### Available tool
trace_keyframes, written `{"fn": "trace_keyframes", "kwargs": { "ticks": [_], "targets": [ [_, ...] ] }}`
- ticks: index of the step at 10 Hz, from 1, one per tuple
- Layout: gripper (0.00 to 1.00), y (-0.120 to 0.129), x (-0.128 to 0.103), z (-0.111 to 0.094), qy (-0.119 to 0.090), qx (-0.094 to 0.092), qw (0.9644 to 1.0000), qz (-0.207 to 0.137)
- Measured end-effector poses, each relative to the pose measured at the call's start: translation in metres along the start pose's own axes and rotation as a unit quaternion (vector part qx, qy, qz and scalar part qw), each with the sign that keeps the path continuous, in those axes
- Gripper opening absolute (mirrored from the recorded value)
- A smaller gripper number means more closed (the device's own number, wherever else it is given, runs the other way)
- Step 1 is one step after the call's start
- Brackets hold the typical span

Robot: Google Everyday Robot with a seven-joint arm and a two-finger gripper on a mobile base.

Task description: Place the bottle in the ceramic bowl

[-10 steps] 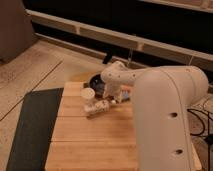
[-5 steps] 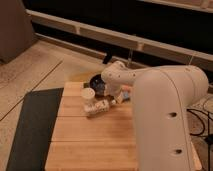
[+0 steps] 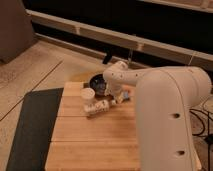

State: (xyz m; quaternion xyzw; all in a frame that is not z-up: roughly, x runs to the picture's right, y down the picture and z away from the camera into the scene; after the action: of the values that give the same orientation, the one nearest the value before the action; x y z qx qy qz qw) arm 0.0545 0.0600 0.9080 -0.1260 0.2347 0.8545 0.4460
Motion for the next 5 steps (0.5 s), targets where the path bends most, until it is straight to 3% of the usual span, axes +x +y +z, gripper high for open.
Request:
{"fn": "trace_keyframes", "kwargs": {
  "ticks": [5],
  "targets": [
    [0.65,0.001,0.0004,0.0001,0.0,0.0,1.0,-0.001]
  ]
}}
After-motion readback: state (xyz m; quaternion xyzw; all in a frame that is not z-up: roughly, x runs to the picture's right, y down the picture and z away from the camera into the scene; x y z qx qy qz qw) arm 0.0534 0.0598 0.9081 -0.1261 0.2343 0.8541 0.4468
